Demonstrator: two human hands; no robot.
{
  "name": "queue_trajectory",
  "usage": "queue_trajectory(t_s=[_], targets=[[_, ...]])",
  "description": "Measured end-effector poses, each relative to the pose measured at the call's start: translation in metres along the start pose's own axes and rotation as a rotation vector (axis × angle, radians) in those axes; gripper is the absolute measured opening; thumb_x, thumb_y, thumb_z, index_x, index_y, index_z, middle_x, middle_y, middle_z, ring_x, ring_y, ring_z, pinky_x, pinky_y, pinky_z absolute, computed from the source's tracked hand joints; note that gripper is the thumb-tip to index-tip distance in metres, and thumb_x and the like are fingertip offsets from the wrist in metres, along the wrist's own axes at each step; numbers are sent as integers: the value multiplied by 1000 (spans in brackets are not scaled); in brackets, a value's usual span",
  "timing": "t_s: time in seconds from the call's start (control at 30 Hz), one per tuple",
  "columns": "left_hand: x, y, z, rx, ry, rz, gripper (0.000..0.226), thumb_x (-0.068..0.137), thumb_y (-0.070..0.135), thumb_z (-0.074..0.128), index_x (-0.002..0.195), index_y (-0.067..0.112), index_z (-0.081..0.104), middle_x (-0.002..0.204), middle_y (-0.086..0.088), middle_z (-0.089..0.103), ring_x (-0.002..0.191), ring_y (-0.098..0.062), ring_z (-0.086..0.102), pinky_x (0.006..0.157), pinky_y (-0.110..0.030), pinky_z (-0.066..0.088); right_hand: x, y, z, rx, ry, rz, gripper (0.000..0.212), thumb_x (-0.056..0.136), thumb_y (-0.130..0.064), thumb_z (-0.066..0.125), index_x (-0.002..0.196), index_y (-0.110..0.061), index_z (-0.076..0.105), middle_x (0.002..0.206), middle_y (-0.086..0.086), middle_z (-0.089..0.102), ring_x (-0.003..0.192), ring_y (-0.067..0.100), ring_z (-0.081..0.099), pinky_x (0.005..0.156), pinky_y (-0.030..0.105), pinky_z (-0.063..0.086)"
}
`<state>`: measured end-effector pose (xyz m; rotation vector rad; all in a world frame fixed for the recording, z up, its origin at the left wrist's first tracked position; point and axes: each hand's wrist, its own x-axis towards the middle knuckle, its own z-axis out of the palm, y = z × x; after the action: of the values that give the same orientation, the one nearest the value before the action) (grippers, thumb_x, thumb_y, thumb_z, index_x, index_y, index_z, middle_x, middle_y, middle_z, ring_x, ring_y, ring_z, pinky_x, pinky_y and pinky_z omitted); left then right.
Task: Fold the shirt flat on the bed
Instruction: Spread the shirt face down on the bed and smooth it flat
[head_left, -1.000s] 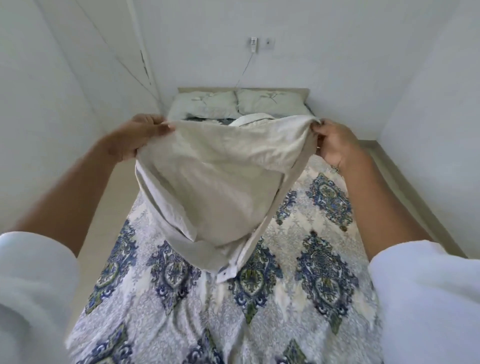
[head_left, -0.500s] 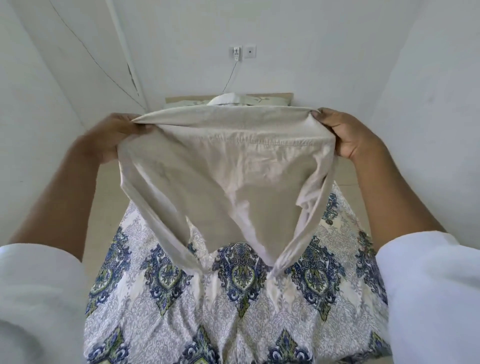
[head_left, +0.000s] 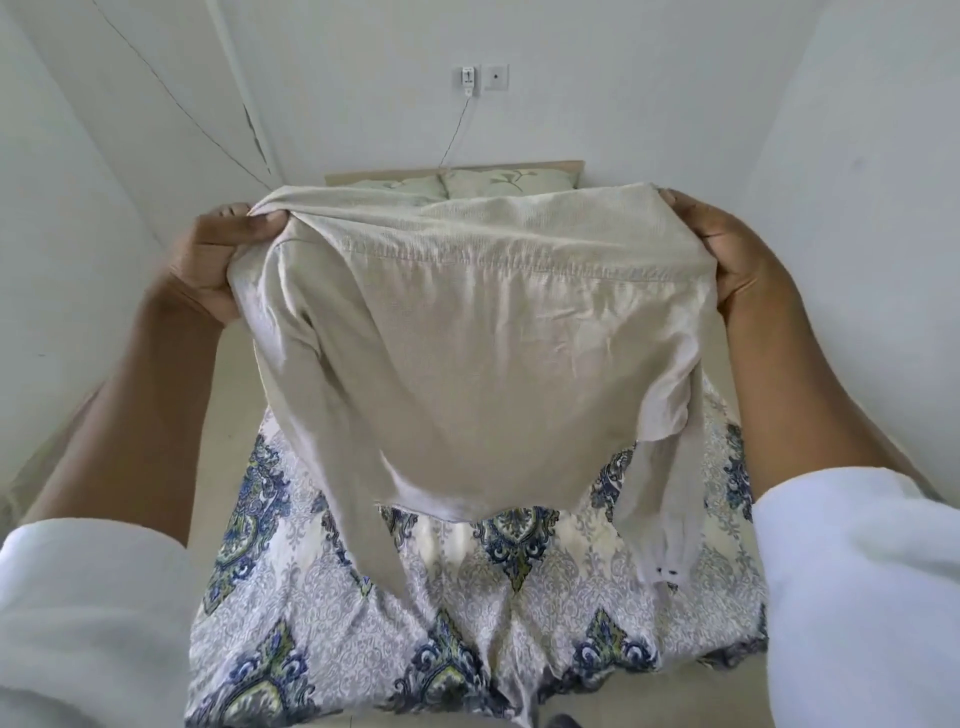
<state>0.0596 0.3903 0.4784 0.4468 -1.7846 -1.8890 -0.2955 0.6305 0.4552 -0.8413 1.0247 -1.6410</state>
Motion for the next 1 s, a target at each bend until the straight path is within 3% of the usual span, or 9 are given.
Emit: queue_trajectory(t_s=[0.07, 0.2, 0.27, 0.33, 0.5, 0.6, 0.73, 0.83, 1.0], targets=[[6, -5, -5, 28, 55, -27, 51, 94, 4, 31, 63, 13, 71, 60, 7, 69, 56, -7, 65, 59, -18, 54, 3, 2, 3, 3, 39, 15, 13, 85, -24, 59, 94, -15, 56, 89, 0, 59, 81, 15, 61, 76, 32, 56], [30, -29, -28, 261, 141, -180, 7, 74, 14, 67, 78, 12, 73, 69, 1, 72, 60, -11, 68, 54, -22, 55, 23, 18, -4, -234, 283, 43, 9, 81, -20, 61, 77, -14, 66, 74, 0, 69, 68, 12, 66, 64, 26, 57], [47, -50, -43, 412, 192, -226, 8, 76, 10, 68, 77, 14, 74, 66, 1, 70, 57, -11, 65, 53, -20, 51, 41, 30, -19, -312, 356, 84, 14, 80, -15, 62, 68, -15, 70, 65, -1, 71, 61, 10, 67, 61, 24, 57], [65, -72, -52, 565, 223, -225, 9, 78, 11, 69, 86, 8, 72, 70, -3, 66, 62, -15, 58, 57, -21, 45, 61, 45, -40, -400, 400, 142, 6, 81, -10, 63, 78, -12, 68, 64, -1, 72, 62, 11, 67, 65, 27, 57], [111, -120, -58, 797, 279, -262, 6, 80, -3, 66, 85, -2, 64, 42, 10, 53, 37, 3, 43, 44, -11, 34, 119, 89, -95, -630, 464, 222, 10, 86, -5, 62, 81, -13, 65, 70, -1, 67, 68, 11, 58, 78, 26, 48], [139, -143, -60, 804, 269, -336, 7, 79, -5, 66, 83, 0, 64, 41, 8, 49, 34, 2, 40, 39, -8, 29, 155, 114, -126, -698, 476, 258, 2, 85, -7, 65, 84, -7, 66, 64, -4, 59, 61, 7, 52, 68, 23, 45], [164, -171, -74, 829, 229, -476, 8, 79, 4, 70, 86, 1, 67, 64, -2, 59, 58, -10, 50, 56, -18, 38, 194, 138, -164, -754, 471, 345, 16, 85, -8, 65, 96, 3, 67, 72, 6, 57, 68, 17, 51, 68, 31, 40], [183, -188, -92, 883, 178, -552, 17, 78, 6, 70, 93, -1, 67, 83, -13, 58, 78, -21, 47, 63, -24, 35, 220, 151, -183, -788, 453, 377, 15, 84, -11, 66, 90, 3, 67, 74, 9, 54, 77, 22, 45, 72, 33, 35], [239, -220, -125, 1004, 359, -429, 5, 79, -3, 65, 83, -5, 62, 68, -11, 45, 75, -22, 42, 55, -25, 28, 269, 170, -185, -944, 461, 310, 7, 88, -17, 63, 83, -11, 63, 67, 5, 52, 56, 12, 42, 51, 19, 36]])
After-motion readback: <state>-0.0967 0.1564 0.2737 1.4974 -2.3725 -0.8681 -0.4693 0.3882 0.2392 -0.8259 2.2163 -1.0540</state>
